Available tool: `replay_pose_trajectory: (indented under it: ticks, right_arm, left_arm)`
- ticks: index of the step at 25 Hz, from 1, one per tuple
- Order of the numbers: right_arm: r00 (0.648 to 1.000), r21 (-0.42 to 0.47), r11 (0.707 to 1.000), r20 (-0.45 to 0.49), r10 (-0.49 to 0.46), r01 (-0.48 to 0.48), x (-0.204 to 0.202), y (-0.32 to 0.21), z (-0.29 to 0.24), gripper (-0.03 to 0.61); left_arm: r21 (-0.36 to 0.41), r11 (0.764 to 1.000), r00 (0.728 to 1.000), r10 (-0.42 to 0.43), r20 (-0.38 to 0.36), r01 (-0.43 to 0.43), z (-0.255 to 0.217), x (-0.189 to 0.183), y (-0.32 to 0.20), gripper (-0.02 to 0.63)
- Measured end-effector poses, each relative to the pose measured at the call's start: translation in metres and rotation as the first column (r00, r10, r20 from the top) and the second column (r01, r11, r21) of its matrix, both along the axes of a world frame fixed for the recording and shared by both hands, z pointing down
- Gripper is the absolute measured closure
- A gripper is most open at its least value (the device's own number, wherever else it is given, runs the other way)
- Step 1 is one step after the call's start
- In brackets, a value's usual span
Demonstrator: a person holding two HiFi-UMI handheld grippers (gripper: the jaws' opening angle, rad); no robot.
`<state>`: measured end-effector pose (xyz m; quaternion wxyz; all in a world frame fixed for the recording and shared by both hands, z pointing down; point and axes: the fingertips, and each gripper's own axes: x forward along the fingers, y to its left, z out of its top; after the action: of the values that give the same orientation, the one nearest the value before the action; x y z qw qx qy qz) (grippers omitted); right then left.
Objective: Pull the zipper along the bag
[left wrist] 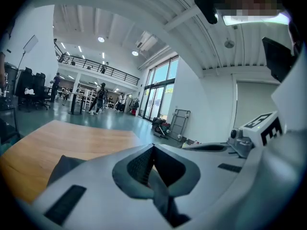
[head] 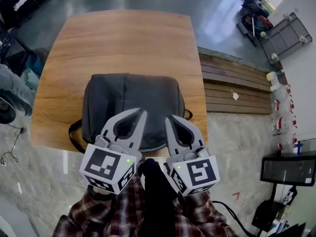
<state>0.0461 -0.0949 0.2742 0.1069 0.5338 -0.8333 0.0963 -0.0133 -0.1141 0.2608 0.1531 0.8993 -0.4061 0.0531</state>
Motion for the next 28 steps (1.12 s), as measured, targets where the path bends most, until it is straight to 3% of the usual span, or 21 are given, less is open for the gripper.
replay_pose_trajectory:
  ticks: [7, 14, 17, 22, 28]
  right_arm:
    - [1.0, -0.052, 0.999, -0.009, -0.018, 0.018, 0.012, -0.008, 0.022, 0.569]
    - [1.0, -0.201, 0.98, -0.021, -0.019, 0.014, 0.022, -0.003, 0.09, 0.569]
    - [0.999, -0.284, 0.959, -0.032, -0.025, 0.015, 0.025, 0.002, 0.131, 0.569]
    - [0.991, -0.403, 0.914, -0.09, -0.094, 0.05, 0.03, 0.02, 0.186, 0.569]
    - [0.965, -0.544, 0.826, -0.105, -0.242, 0.148, 0.019, 0.048, 0.221, 0.565]
  left_arm:
    - [-0.049, 0.999, 1.0, -0.001, 0.008, 0.001, 0.022, 0.015, -0.01, 0.606]
    - [-0.234, 0.972, 0.996, 0.041, 0.082, -0.02, 0.112, 0.028, -0.004, 0.606]
    - [-0.321, 0.947, 0.99, 0.066, 0.125, -0.023, 0.162, 0.031, -0.001, 0.606]
    - [-0.396, 0.918, 0.982, 0.092, 0.165, -0.02, 0.214, 0.039, 0.002, 0.606]
    - [-0.45, 0.893, 0.982, 0.083, 0.169, 0.002, 0.246, 0.041, 0.003, 0.606]
